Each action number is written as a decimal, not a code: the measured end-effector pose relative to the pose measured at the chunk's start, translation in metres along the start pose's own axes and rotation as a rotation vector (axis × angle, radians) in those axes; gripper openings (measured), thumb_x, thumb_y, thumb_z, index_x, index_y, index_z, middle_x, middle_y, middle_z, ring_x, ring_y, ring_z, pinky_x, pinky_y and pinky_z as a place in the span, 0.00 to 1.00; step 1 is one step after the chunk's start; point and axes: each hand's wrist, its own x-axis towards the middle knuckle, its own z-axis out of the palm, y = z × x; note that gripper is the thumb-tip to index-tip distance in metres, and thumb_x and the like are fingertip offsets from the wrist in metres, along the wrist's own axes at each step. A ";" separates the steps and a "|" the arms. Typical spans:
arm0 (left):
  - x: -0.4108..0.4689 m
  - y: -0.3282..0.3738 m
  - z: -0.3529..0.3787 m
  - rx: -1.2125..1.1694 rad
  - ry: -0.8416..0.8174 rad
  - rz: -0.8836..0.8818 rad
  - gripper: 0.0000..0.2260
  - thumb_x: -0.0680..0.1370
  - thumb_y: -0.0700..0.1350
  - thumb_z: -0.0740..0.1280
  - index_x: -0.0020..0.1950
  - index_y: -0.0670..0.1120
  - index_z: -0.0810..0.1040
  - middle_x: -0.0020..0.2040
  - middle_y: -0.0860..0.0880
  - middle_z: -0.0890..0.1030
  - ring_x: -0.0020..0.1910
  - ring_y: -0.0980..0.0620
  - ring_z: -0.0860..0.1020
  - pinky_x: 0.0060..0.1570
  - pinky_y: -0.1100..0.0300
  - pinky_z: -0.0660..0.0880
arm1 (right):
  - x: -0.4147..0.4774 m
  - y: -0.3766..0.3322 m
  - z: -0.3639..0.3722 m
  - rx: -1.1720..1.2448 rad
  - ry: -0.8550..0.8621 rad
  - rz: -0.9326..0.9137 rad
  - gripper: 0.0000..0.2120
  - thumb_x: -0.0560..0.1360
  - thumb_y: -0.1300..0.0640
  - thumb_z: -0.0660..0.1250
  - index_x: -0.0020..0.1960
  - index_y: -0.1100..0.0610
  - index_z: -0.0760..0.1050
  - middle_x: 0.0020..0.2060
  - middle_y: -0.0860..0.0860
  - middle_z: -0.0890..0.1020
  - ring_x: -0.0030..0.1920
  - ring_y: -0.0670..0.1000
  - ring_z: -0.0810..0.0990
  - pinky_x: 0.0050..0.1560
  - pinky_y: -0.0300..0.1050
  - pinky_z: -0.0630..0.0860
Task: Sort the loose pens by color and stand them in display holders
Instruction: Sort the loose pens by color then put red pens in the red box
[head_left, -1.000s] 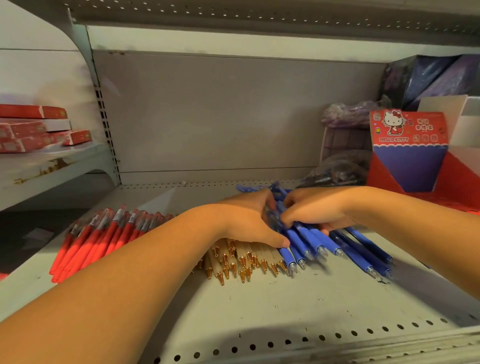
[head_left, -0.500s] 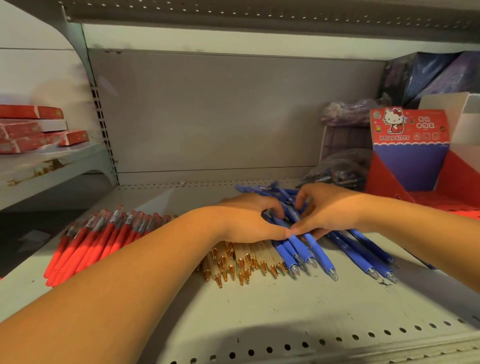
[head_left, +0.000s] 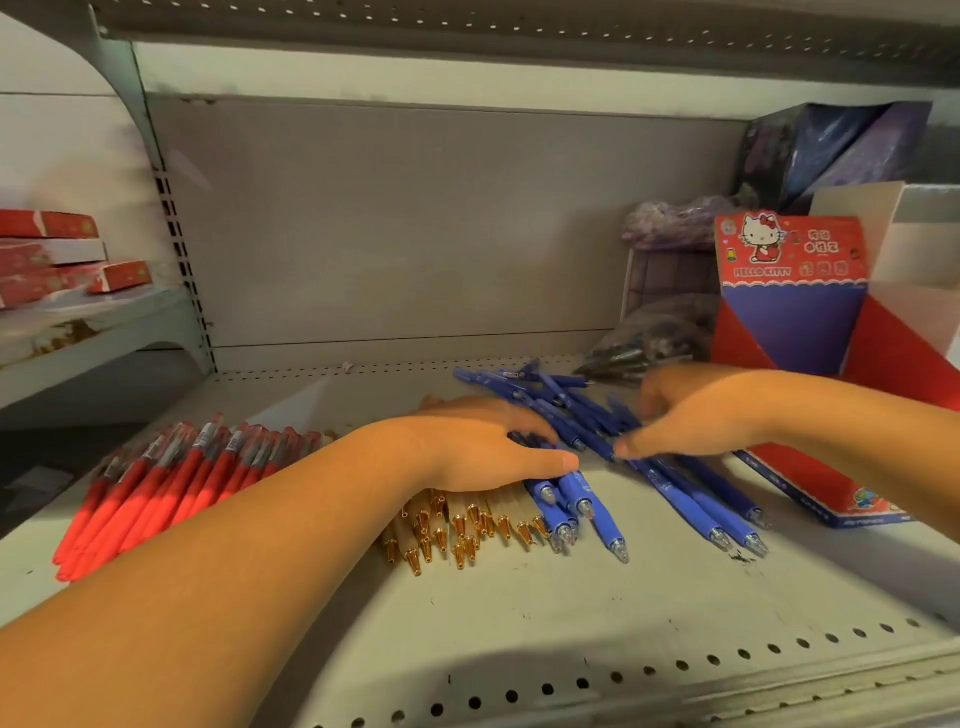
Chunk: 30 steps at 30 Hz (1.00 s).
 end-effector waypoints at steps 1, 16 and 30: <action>0.000 0.000 0.000 -0.009 -0.008 0.012 0.20 0.78 0.68 0.56 0.67 0.64 0.73 0.66 0.61 0.75 0.56 0.62 0.72 0.49 0.69 0.65 | -0.004 0.005 0.004 -0.053 -0.083 0.037 0.30 0.69 0.31 0.67 0.54 0.57 0.78 0.49 0.54 0.83 0.48 0.55 0.82 0.42 0.45 0.74; 0.000 0.001 0.000 0.085 -0.011 0.007 0.22 0.78 0.70 0.53 0.68 0.64 0.71 0.67 0.59 0.73 0.54 0.62 0.69 0.48 0.66 0.65 | -0.011 -0.002 0.023 0.151 -0.086 -0.121 0.16 0.73 0.50 0.72 0.55 0.58 0.75 0.36 0.48 0.72 0.32 0.47 0.68 0.26 0.34 0.62; -0.004 0.004 -0.001 0.104 0.014 -0.122 0.32 0.73 0.74 0.57 0.74 0.61 0.61 0.72 0.55 0.69 0.65 0.52 0.71 0.67 0.46 0.66 | 0.009 -0.025 0.027 0.339 0.059 -0.174 0.27 0.75 0.45 0.70 0.69 0.51 0.65 0.43 0.46 0.78 0.42 0.45 0.78 0.39 0.41 0.74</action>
